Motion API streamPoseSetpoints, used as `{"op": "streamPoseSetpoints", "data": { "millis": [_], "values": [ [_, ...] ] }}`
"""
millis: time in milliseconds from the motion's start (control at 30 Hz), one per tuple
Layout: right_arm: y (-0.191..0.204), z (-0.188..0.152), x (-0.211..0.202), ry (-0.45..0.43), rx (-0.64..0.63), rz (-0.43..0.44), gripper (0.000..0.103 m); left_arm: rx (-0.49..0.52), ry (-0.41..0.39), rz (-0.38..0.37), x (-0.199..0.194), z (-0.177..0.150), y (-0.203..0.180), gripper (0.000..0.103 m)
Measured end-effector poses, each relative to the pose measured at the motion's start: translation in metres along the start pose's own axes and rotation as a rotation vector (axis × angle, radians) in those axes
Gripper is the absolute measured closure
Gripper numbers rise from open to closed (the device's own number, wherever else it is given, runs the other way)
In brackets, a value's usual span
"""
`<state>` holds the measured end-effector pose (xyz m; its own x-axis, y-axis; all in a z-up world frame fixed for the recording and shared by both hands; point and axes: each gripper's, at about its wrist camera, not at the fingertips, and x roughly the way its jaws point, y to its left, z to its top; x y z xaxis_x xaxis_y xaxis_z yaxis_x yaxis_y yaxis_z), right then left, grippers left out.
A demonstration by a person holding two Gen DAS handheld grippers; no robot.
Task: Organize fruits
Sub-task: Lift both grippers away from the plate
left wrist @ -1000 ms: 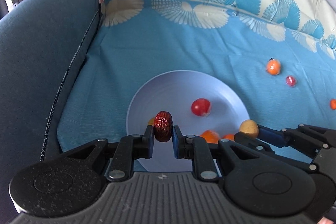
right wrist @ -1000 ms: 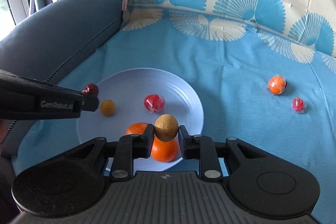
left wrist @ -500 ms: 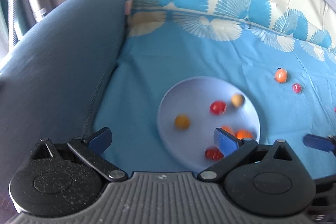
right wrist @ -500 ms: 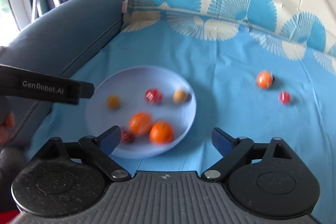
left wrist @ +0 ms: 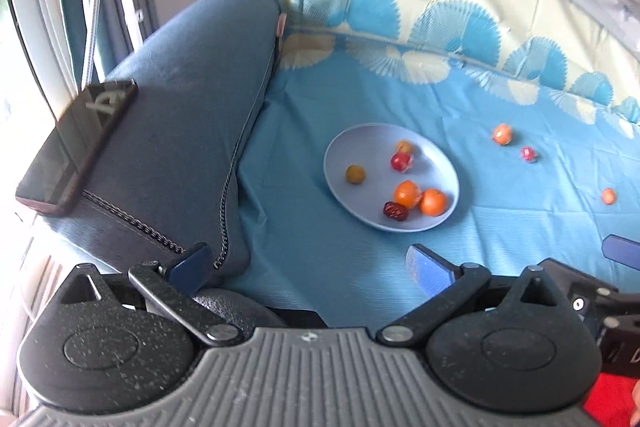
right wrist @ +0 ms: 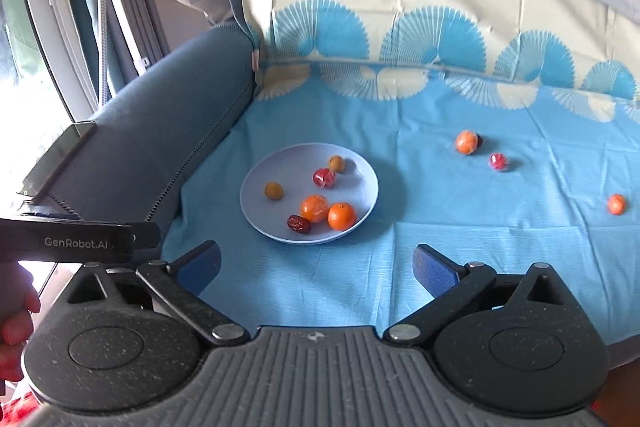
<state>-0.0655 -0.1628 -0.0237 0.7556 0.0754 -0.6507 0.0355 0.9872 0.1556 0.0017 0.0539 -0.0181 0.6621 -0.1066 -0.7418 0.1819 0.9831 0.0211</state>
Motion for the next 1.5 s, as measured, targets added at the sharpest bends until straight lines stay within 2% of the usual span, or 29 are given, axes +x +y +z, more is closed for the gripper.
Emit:
{"op": "streamPoseSetpoints", "data": {
  "millis": [100,333,667,1233,1500],
  "values": [
    [0.006,-0.005,-0.018,-0.036,-0.026,-0.013,0.002,0.005,-0.058,0.004,-0.020,-0.001,-0.004,0.000],
    [0.013,-0.009,-0.054,-0.109,-0.038,-0.021,0.001,0.003,-0.130,-0.004,-0.056,-0.004,-0.009,0.000],
    [0.023,-0.020,-0.078,-0.148,-0.064,-0.018,0.001,0.024,-0.177,-0.006,-0.079,-0.013,-0.014,0.000],
    [0.025,-0.015,-0.074,-0.134,-0.063,-0.010,0.001,0.008,-0.180,0.017,-0.086,-0.011,-0.005,0.000],
    [0.022,-0.015,-0.079,-0.152,-0.045,-0.025,0.001,0.019,-0.173,0.000,-0.083,-0.011,-0.008,0.000]
  ]
}}
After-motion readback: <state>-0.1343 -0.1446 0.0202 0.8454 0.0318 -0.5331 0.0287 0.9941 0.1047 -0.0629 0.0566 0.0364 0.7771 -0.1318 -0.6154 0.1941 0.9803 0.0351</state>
